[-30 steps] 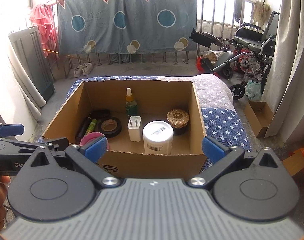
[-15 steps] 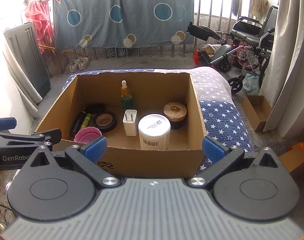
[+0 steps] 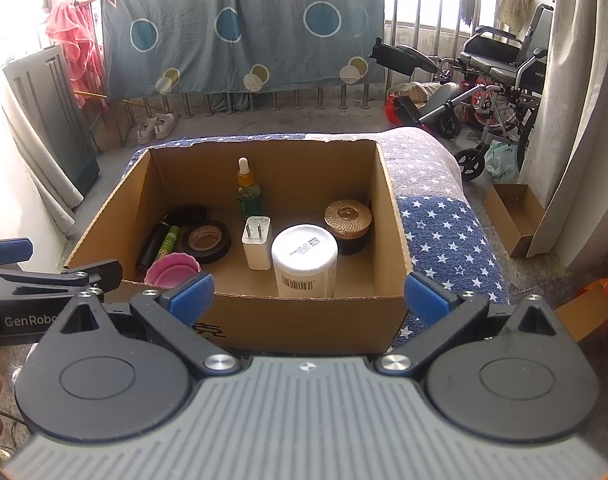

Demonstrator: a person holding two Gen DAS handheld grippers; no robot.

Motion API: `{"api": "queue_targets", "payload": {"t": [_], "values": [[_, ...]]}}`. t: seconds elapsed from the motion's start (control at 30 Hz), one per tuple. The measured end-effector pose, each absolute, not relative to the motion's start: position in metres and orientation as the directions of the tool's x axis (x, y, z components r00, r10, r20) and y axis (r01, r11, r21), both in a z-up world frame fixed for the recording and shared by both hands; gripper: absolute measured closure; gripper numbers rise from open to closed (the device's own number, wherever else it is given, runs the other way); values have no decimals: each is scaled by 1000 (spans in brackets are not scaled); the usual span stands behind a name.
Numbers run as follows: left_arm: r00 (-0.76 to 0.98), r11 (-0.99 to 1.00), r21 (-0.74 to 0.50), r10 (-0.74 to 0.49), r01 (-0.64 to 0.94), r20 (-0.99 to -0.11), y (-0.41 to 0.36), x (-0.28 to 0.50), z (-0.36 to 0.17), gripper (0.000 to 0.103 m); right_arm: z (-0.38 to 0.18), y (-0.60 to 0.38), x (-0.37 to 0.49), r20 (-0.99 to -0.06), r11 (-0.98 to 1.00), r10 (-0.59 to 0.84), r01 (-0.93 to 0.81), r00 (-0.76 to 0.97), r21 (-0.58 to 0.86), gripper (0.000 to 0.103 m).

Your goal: Organize rigid objects

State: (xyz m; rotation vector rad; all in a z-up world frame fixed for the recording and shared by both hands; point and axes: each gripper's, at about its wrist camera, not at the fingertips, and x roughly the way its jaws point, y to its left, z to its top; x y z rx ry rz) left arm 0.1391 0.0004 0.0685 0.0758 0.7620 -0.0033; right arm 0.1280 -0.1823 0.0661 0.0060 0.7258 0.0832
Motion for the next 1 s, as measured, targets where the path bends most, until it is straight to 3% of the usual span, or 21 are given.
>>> {"api": "queue_targets", "payload": {"t": [1.0], "values": [[724, 997, 65, 24, 29, -689, 2, 140, 68, 0, 68, -176, 129, -659, 996, 75, -81, 748, 22, 1]]}}
